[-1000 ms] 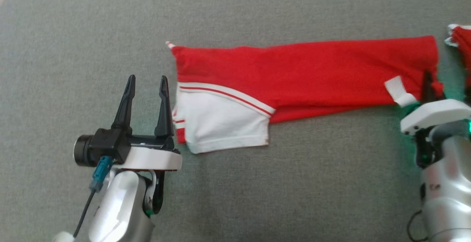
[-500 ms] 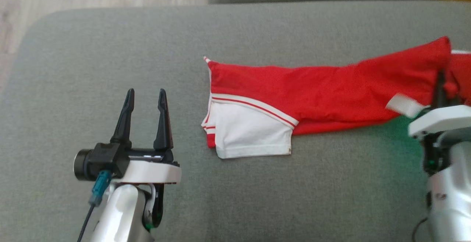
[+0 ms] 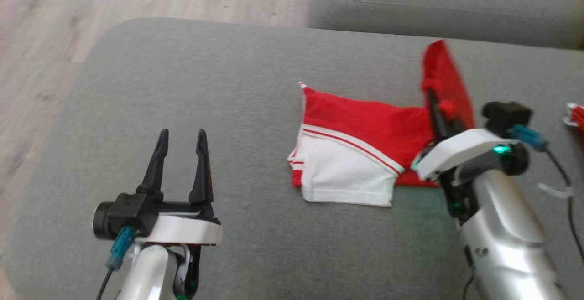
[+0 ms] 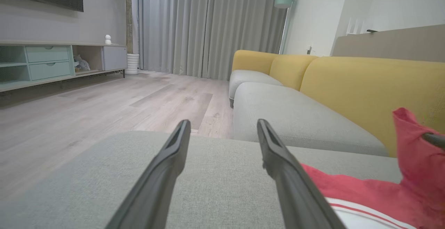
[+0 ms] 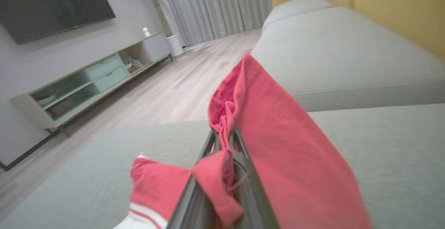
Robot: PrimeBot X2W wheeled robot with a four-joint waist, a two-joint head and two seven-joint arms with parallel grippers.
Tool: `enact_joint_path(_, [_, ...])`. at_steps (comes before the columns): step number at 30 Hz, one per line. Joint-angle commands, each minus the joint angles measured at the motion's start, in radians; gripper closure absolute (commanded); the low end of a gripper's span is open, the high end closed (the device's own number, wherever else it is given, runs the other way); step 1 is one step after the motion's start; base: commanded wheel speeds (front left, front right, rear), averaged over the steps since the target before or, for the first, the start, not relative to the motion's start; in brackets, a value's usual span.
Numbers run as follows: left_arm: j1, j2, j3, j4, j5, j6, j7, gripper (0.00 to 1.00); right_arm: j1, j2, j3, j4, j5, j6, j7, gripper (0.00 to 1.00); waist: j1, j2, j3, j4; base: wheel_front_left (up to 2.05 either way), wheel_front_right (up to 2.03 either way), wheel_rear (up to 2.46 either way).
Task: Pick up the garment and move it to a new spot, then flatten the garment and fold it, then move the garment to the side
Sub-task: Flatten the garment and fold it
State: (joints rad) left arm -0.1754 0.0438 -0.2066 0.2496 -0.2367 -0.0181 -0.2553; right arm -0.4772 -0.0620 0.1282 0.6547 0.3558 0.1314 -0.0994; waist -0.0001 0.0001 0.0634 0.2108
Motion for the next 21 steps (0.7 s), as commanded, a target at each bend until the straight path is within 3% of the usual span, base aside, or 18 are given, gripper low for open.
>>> enact_joint_path(1, [-0.026, 0.006, 0.023, -0.033, 0.002, 0.001, -0.006, 0.00, -0.029, 0.011, 0.035, -0.028, 0.011, -0.001, -0.009, 1.00, 0.0001, -0.0001, 0.000, 0.033, 0.00, 0.00, 0.00])
enact_joint_path(10, [-0.024, 0.006, -0.020, -0.037, -0.019, 0.001, -0.006, 0.00, -0.039, 0.012, 0.227, 0.056, 0.091, -0.001, -0.046, 1.00, 0.0001, -0.0001, 0.024, 0.134, 0.00, 0.00, 0.00])
enact_joint_path(21, [-0.040, 0.006, -0.050, -0.049, -0.033, 0.018, -0.006, 0.00, -0.080, 0.012, 0.327, 0.181, 0.176, -0.001, -0.085, 1.00, 0.0001, -0.0001, 0.066, 0.206, 0.00, 0.00, 0.00])
